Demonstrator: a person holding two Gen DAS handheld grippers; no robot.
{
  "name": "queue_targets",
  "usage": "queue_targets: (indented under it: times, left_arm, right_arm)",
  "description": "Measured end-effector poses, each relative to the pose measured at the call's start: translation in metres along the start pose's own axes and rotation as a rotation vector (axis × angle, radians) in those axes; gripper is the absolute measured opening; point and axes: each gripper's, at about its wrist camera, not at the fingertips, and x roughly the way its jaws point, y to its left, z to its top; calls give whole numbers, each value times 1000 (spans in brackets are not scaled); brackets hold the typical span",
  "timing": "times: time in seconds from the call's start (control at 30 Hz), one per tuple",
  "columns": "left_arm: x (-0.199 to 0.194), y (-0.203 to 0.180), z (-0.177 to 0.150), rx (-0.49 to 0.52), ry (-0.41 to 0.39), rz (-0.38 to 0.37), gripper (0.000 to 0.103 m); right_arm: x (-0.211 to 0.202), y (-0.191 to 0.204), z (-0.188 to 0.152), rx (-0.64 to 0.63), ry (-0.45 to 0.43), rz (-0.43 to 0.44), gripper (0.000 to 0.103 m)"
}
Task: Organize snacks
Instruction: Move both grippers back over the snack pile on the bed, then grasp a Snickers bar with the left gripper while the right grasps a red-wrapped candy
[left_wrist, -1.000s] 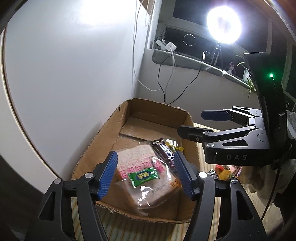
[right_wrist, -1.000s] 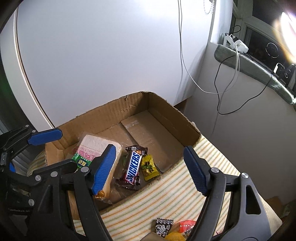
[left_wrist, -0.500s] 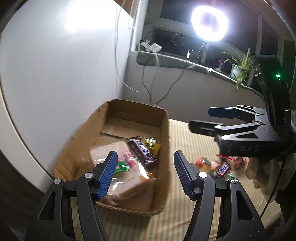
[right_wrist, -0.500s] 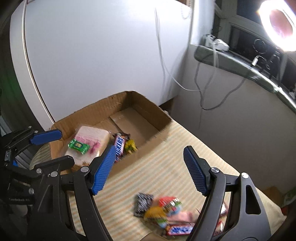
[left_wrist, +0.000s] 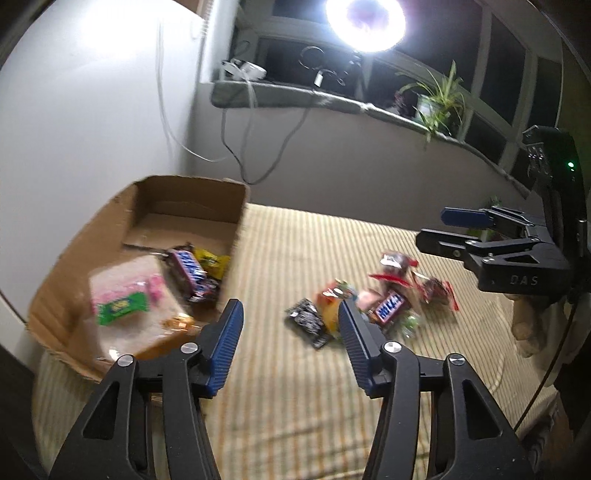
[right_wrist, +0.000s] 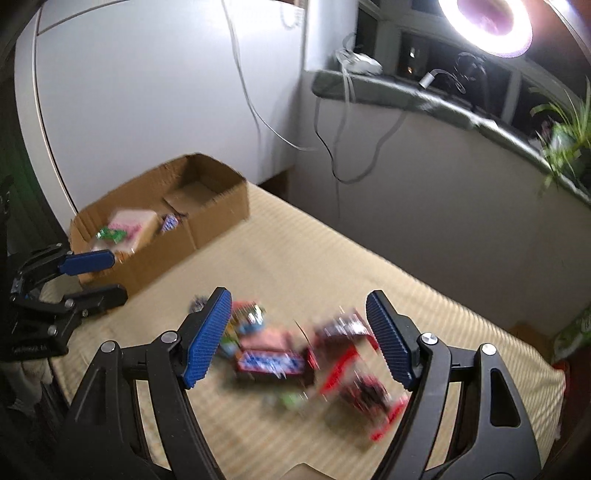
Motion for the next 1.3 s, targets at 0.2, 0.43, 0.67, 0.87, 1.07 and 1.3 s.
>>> queue_targets:
  times: [0.2,0.43,0.67,0.87,1.07,1.3]
  left_arm:
    - [21,-20,-6,28,54,-35,49]
    - [40,-45,-11,74,101,-81,40]
    - [58,-69,-2,141,134,-130,32]
    - [76,-85,5,200,168,-143,28]
    - [102,-94,8,262,227,-146,27]
    - [110,-101,14,332,238,-140,27]
  right_arm:
    - [-8,-24,-31,-1,37,-69,78]
    - [-1,-44,-62,-13,101,-82,75]
    - [14,-52,-64,-28,141,-28,68]
    - [31,-57,-62,-45,171,12,62]
    - [44,-58,-65,-54,195,46,61]
    - [51,-56,-67,-49,206,57,52]
